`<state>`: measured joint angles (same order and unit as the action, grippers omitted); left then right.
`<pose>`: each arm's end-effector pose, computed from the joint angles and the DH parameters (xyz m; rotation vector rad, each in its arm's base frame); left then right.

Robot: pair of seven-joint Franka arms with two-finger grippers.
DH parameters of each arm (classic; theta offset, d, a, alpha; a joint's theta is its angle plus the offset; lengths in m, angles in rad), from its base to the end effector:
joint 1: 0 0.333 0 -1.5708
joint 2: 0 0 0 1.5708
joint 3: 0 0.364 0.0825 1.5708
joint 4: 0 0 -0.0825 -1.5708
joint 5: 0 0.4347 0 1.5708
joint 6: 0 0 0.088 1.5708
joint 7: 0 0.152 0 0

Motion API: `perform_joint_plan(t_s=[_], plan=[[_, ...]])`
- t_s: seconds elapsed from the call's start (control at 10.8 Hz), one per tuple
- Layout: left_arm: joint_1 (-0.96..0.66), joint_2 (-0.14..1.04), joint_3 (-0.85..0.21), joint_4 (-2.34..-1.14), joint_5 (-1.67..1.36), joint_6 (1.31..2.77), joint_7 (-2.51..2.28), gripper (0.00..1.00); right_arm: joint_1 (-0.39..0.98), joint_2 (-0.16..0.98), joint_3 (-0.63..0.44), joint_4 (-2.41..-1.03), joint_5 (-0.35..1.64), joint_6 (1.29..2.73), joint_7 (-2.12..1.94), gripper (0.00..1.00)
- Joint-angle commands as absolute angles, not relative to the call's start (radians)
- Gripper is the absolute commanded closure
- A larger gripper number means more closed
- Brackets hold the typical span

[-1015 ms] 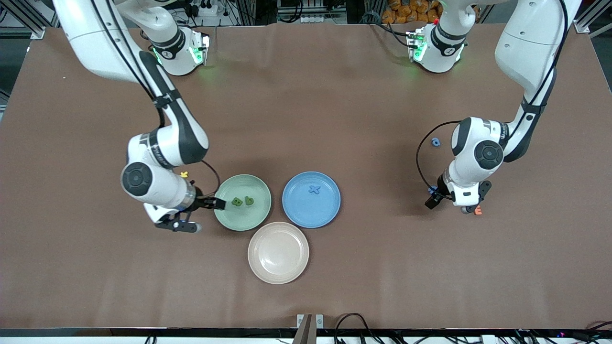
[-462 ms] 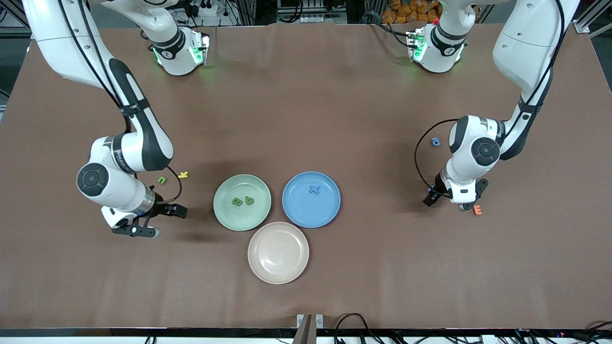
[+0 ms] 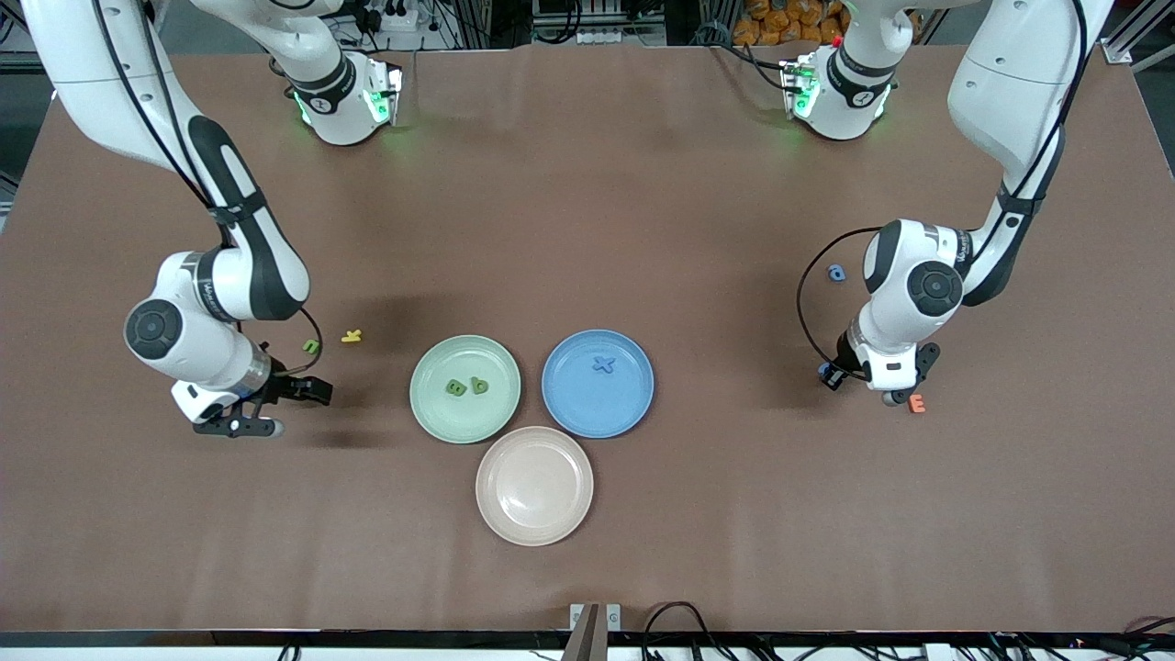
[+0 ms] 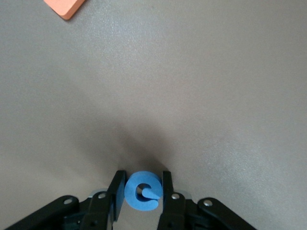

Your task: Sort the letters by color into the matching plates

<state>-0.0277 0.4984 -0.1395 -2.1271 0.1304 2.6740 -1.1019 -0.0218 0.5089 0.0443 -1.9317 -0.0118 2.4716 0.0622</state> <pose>0.6195 -0.1088 0.1314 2.8354 1.2636 0.0666 0.6854 0.0145 0.1828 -3.1254 0.0571 -0.0483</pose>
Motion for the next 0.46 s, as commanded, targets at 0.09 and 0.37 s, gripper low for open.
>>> perform_joint_plan(t_s=[0.09, 0.37], plan=[[-0.038, 0.471, -0.144, -2.129, 0.141, 2.683, -1.115, 1.00, -0.103, 0.456, 0.057, -2.029, -0.034, 2.519, -0.014, 0.00], [-0.040, 0.462, -0.182, -2.096, 0.149, 2.651, -1.118, 1.00, -0.120, 0.478, 0.058, -2.029, -0.034, 2.520, -0.014, 0.00]])
